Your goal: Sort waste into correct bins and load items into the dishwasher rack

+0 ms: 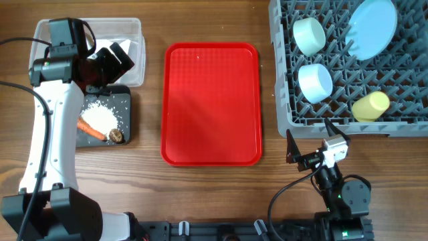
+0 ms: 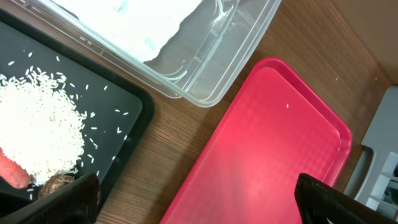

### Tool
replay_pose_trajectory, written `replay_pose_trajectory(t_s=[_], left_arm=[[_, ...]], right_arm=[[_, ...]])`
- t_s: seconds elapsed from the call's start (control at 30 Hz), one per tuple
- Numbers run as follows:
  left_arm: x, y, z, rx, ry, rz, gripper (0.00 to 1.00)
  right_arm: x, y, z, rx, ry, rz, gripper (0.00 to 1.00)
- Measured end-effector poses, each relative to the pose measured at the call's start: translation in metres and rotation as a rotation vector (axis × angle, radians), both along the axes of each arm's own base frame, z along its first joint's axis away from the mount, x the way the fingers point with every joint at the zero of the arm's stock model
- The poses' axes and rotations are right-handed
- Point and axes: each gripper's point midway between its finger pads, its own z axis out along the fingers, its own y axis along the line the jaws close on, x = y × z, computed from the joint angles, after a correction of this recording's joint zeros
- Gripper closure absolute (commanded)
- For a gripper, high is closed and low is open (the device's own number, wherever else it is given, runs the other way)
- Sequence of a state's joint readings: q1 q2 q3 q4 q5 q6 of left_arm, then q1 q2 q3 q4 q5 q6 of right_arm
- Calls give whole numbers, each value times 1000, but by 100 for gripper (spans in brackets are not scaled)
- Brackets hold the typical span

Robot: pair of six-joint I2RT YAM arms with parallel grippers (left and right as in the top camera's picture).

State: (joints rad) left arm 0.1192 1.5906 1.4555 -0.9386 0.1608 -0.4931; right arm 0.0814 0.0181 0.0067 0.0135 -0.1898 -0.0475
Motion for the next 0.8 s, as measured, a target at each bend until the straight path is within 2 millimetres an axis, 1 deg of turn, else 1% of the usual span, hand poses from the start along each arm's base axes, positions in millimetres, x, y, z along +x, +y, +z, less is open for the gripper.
replay_pose_trajectory(t_s=[0.7,0.8], left_arm=[[0,0,0,0,0,0,0],[-3,0,-1,-1,13,0,0]], right_arm=[[0,0,0,0,1,-1,0],[0,0,0,0,1,0,0]])
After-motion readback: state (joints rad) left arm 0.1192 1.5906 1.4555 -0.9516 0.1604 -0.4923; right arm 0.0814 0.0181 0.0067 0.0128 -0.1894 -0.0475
